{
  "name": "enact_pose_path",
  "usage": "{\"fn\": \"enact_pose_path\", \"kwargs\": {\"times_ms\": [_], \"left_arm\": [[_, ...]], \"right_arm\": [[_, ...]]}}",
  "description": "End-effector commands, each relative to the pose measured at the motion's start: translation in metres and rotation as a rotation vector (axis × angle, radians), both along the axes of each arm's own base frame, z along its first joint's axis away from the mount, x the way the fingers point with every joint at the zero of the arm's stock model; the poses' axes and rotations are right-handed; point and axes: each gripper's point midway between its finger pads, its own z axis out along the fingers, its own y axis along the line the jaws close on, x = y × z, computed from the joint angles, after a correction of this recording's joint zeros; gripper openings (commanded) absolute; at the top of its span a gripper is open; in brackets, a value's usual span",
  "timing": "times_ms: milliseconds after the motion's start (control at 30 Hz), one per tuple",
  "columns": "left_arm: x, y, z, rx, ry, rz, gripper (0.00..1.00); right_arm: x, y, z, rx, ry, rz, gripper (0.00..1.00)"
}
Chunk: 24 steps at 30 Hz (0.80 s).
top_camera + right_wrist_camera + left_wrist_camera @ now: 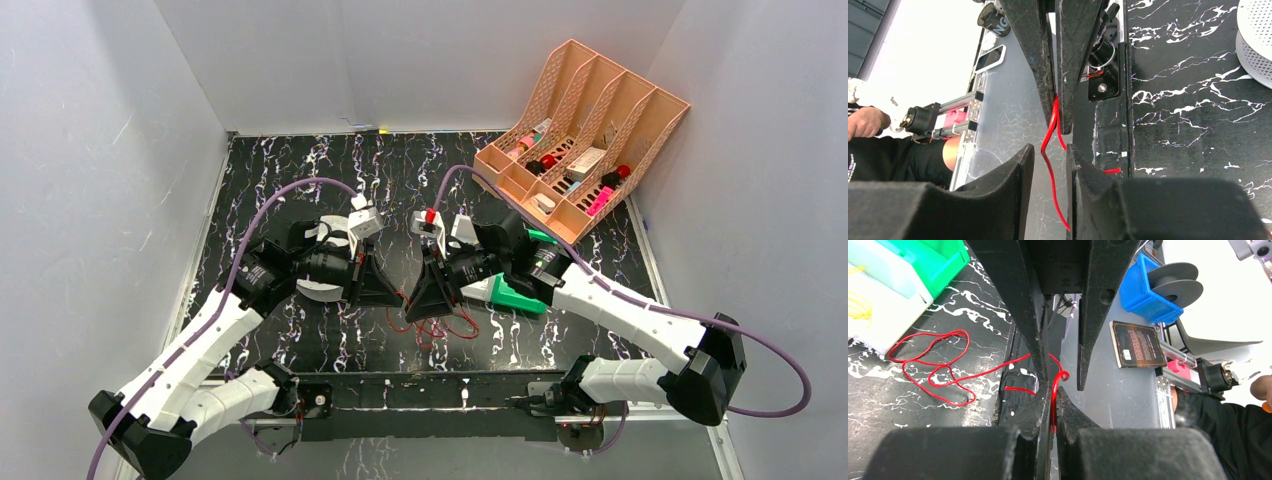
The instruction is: Wrap the cables
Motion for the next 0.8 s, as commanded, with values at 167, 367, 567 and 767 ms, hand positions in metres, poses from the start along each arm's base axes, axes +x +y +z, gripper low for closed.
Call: {"fn": "enact_pose_path", "kwargs": {"times_ms": [167,367,567,767], "left_arm": [[0.013,-0.002,0.005,0.008,-0.028,0.056,0.00],[0.025,0.003,0.001,0.040,-0.059,0.154,0.31],[0.043,0.019,0.011,0.052,-0.149,0.340,0.69],[0.057,0.039,0.013,0.095,-0.196,0.495,0.81]], "right_arm": [[0.003,0.001,0.014,0.068,-0.046,-0.011,0.00],[0.017,-0.004,0.019,0.035,-0.110,-0.119,0.00],[0.044,-0.016,0.019,-0.073,-0.178,-0.303,0.00],[0.075,-0.028,0.016,-0.160,-0.205,-0.506,0.00]]}}
